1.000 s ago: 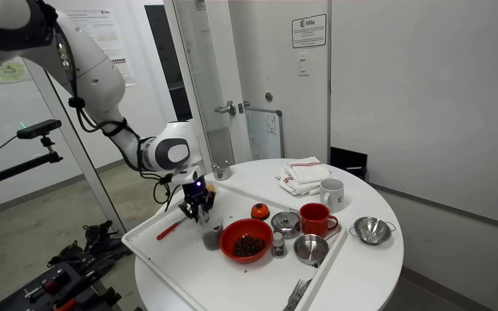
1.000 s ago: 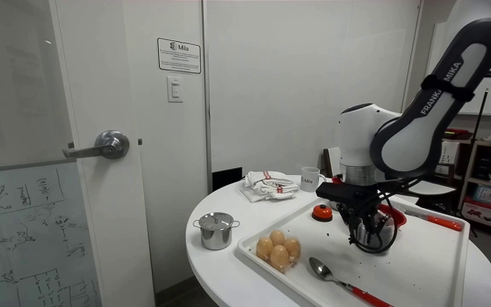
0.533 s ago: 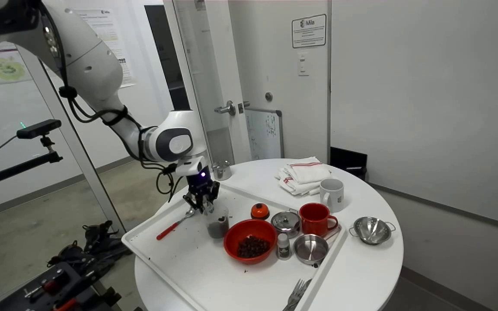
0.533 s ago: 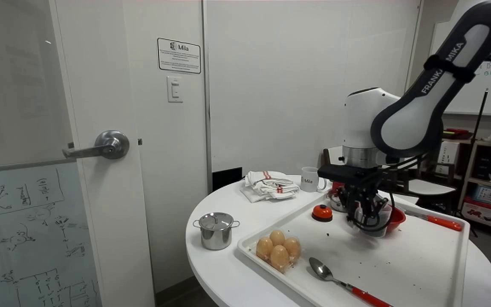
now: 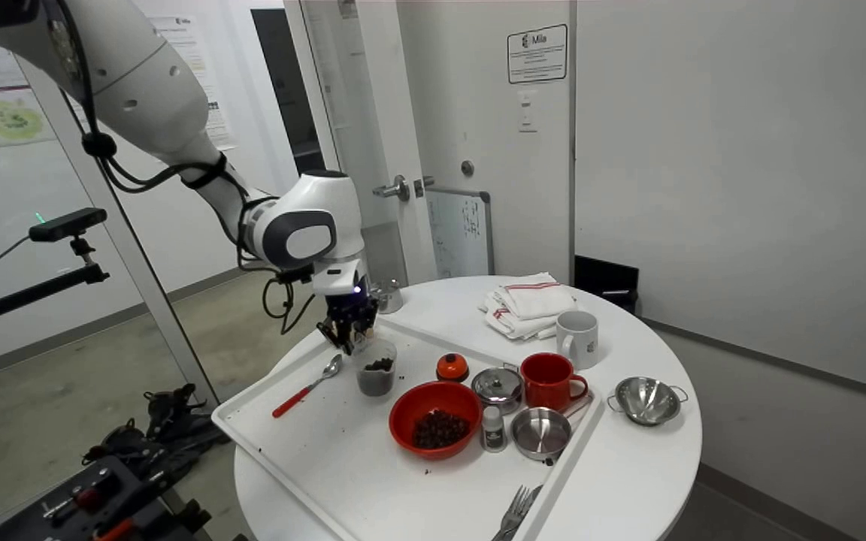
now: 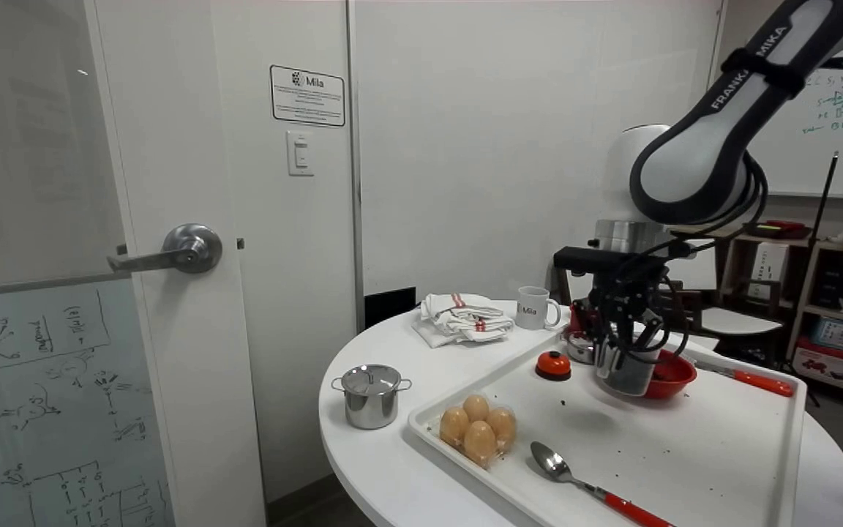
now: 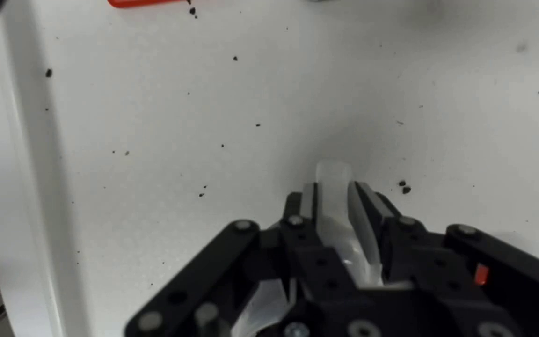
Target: Pour the contents in the clear jug into the red bowl three times
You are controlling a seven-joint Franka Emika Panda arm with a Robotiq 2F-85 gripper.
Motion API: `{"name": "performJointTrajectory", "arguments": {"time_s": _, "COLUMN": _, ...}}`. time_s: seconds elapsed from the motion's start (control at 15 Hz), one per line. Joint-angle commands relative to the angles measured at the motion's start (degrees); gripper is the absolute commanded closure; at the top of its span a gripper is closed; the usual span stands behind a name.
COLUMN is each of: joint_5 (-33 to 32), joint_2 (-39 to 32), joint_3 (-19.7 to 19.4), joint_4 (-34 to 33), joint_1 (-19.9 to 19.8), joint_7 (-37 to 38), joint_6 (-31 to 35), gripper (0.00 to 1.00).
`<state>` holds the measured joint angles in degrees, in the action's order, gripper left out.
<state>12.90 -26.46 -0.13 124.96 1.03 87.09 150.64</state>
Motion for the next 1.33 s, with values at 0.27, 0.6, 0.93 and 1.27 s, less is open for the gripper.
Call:
{"name": "performJointTrajectory", "arguments": {"time_s": 0.27, "joint_5": 22.78, "joint_2": 4.00, "joint_3": 4.43, "joint_4": 0.88, "joint_1": -12.01, "joint_7": -24.36, "joint_6": -4.77, "gripper": 0.90}}
{"name": "performJointTrajectory", "arguments": {"time_s": 0.6, "joint_5": 41.97, "joint_2": 4.07, "joint_3": 3.83, "joint_4": 0.14, "joint_1": -15.27, "joint_7": -41.20, "joint_6": -9.24, "gripper": 0.90}}
{"name": "performJointTrajectory", "arguments": {"time_s": 0.93, "joint_5": 53.54, "joint_2": 4.53, "joint_3": -0.01, "joint_4": 0.74, "joint_1": -14.05, "joint_7": -52.04, "joint_6": -14.72, "gripper": 0.90}}
{"name": "performJointTrajectory", "arguments": {"time_s": 1.27, "joint_5": 59.17, "joint_2": 4.61, "joint_3": -4.31, "joint_4": 1.29, "joint_1": -14.68, "joint_7": -58.44, "joint_6": -22.04, "gripper": 0.91}}
